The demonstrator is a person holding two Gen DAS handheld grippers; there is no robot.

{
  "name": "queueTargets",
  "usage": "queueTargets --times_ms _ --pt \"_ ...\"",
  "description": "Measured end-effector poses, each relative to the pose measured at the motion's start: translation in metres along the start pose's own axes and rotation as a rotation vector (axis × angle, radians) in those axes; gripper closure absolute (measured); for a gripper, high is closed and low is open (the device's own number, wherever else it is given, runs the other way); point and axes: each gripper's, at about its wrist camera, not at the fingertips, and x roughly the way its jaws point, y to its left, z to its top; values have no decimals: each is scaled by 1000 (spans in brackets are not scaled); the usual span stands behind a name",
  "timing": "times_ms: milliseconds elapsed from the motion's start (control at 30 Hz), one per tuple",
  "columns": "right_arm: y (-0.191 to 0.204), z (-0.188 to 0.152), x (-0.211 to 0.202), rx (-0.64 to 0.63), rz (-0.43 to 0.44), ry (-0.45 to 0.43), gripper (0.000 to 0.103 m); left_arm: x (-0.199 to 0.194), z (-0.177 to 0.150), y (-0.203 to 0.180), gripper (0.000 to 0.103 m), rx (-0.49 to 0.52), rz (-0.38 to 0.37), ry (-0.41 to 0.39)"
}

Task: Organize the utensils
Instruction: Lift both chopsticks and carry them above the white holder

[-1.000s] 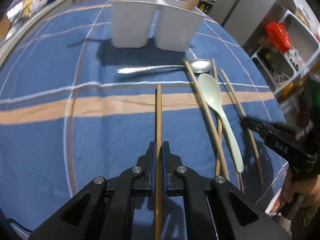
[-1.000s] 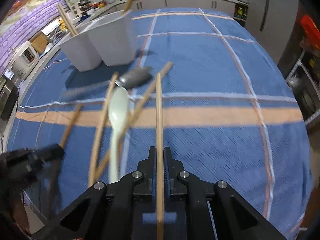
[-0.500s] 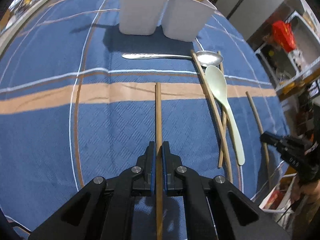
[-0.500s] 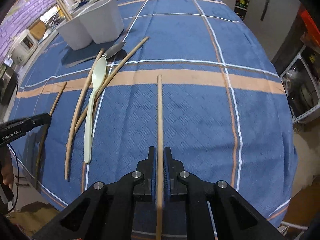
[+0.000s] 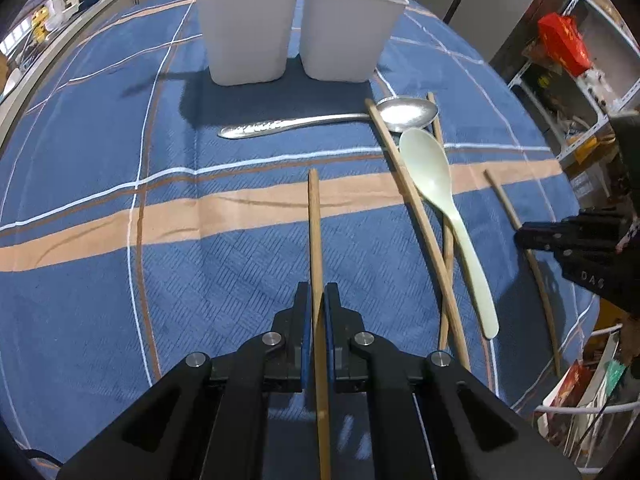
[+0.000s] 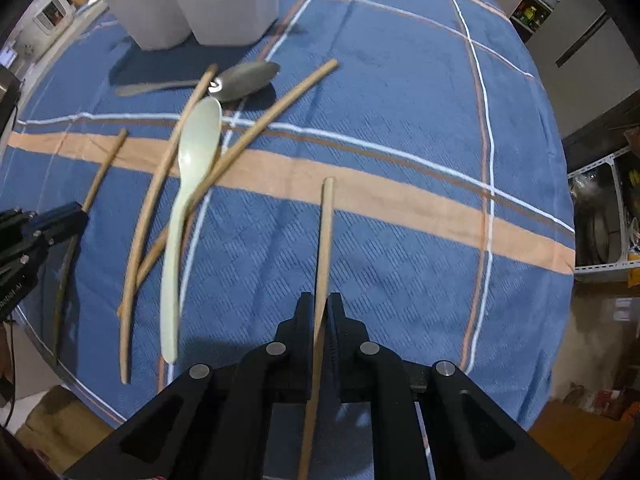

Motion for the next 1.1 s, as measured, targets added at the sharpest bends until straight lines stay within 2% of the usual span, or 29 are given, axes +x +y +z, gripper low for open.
queueTargets --times_ms 67,133,233,433,600,900,1100 --pt "1 -5 -3 24 25 -55 96 0 -1 7 98 -38 -36 -19" --pt "-6 -14 -6 74 91 -121 97 -1 0 14 98 -96 -64 -23" --pt "-19 -29 -10 153 148 -191 97 -11 -5 17 98 -123 -60 -63" --pt "-22 -60 -45 211 198 -357 97 -57 -17 11 98 -76 -30 -189" --pt "-16 -78 -78 221 192 -474 97 -88 -22 10 98 -75 -28 -279" --pt "-9 -92 -106 220 221 -576 97 -124 -37 5 98 -83 -46 -374" --pt "-10 -90 -122 227 240 -632 97 -145 -38 5 98 -85 -41 -439"
